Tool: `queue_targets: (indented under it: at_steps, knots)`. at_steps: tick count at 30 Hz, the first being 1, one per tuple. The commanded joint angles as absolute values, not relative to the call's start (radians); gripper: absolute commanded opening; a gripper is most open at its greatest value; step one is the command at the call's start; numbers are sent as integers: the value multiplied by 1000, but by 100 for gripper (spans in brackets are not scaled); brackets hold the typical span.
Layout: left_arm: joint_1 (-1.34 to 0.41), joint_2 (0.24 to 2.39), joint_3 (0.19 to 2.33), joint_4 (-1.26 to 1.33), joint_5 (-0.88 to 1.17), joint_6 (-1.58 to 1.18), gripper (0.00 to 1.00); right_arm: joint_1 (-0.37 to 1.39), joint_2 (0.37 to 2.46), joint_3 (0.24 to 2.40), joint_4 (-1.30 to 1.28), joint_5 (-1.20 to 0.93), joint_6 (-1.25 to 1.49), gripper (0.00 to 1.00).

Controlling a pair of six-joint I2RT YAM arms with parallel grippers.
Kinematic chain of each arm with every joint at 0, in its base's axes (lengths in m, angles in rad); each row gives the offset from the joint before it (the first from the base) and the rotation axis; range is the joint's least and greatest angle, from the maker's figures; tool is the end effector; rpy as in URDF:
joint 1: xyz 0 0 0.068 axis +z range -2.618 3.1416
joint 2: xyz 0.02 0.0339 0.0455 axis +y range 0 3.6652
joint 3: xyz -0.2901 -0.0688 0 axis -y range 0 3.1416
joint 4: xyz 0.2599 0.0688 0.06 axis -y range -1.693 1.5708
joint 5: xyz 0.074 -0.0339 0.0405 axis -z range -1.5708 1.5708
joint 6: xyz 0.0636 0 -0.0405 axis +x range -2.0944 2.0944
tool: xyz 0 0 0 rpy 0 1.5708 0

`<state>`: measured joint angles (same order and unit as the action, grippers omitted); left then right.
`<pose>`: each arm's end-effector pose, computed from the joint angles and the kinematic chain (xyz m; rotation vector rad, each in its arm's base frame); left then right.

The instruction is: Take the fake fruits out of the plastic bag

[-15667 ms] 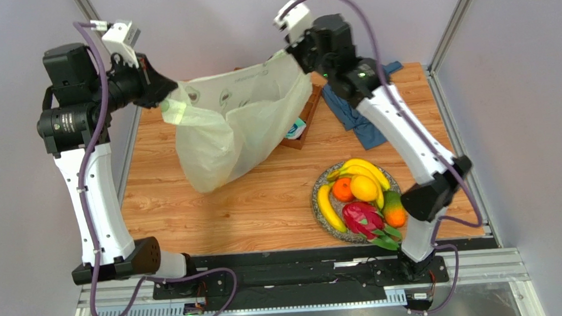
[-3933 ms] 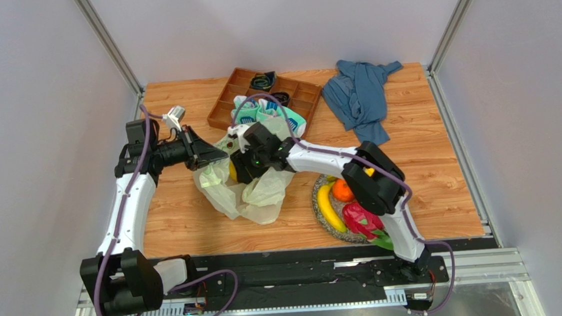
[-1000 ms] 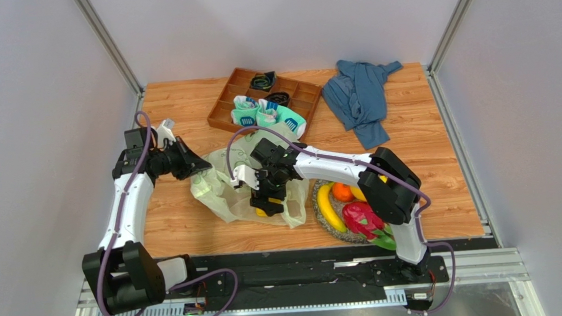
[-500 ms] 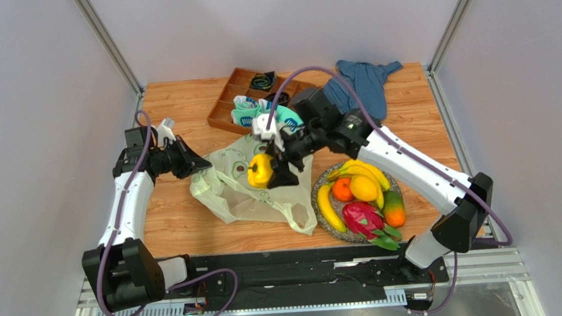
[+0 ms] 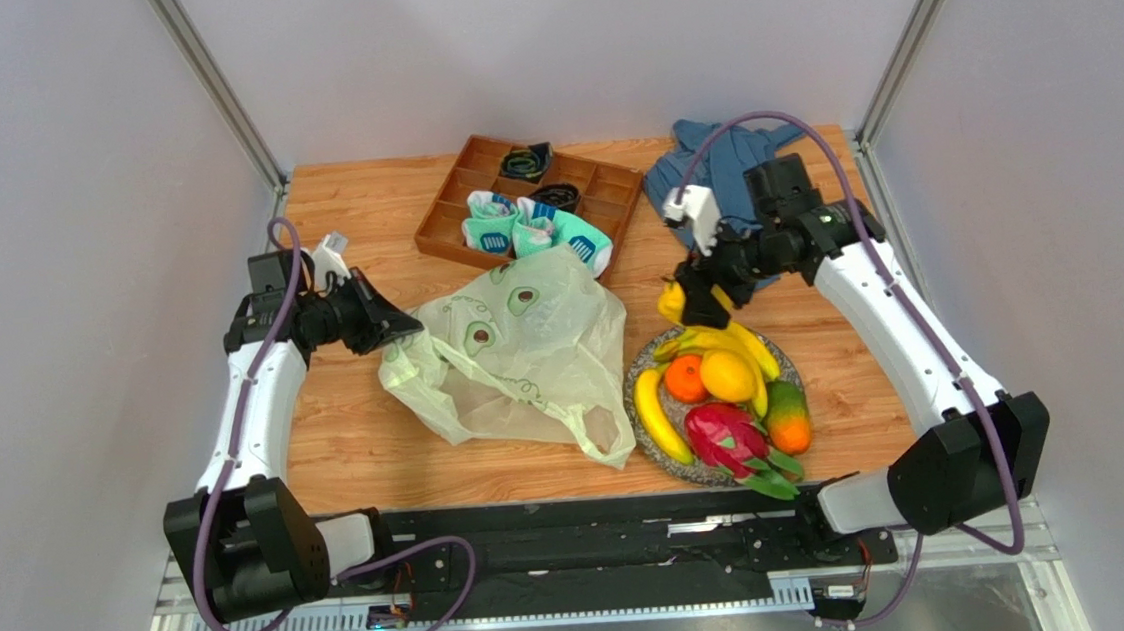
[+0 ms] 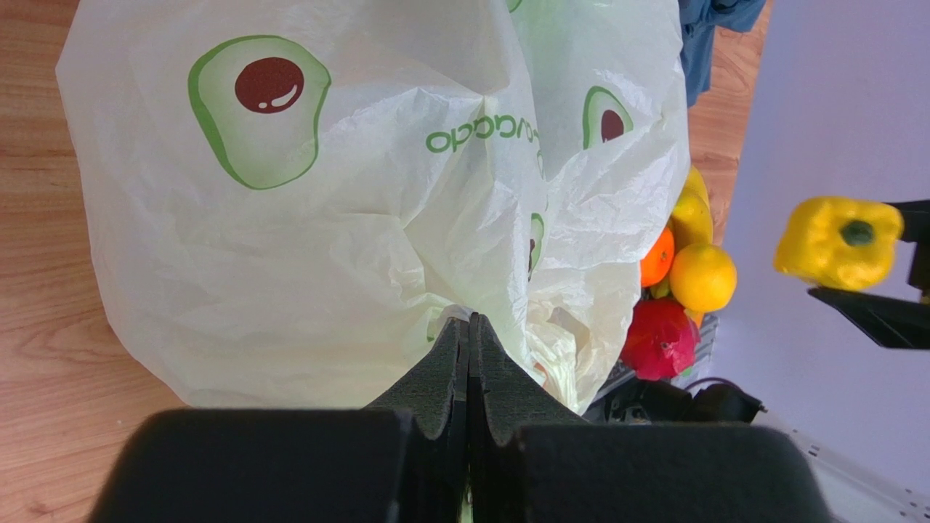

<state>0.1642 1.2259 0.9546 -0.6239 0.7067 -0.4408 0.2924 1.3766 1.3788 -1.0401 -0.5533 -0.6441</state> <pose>0.2681 0.0026 0.2792 -0.4171 2.3778 -0.9905 0.2670 0.1153 0.3484 -1.2851 2.1169 0.5723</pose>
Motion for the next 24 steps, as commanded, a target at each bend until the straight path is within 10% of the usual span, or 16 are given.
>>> queue_targets:
  at_steps: [1,11,24]
  knots:
    - [163,1189,976,-615,724,-446,0,213,1318,1304,-1158,-468,-723,61]
    - [169,1189,982,-614,729,-456,0,483,1281,1281,-1094,-267,-531,59]
    - [175,1172,950,-610,732,-462,0,-30,1365,1158,-1005,-216,-521,58]
